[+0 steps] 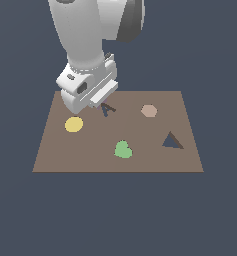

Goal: Insert a designated object into the corresponding slot on a board.

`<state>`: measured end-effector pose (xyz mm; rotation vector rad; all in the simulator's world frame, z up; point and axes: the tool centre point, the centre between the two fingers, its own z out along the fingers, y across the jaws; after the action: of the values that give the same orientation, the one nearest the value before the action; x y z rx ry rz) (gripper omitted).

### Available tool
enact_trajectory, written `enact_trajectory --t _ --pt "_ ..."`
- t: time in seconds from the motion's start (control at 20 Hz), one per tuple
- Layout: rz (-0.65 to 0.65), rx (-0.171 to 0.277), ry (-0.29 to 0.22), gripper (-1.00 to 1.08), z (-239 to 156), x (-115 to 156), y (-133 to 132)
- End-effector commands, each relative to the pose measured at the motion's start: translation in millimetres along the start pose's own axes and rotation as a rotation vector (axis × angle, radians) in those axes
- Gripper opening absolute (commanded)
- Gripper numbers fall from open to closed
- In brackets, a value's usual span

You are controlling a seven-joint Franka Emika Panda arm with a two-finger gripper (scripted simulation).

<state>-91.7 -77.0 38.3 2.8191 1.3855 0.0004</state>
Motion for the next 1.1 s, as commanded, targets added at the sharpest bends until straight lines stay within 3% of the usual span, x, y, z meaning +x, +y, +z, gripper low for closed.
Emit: enact_trajectory --t 0.0,0.55,1.05 --pt "0.058 0.0 0.0 -1.0 -0.6 9.5 -2.2" --pt "0.216 0.0 0.0 -1.0 -1.8 37.2 -4.3" --pt "0.241 0.0 0.0 -1.0 -0.7 41.8 -3.6"
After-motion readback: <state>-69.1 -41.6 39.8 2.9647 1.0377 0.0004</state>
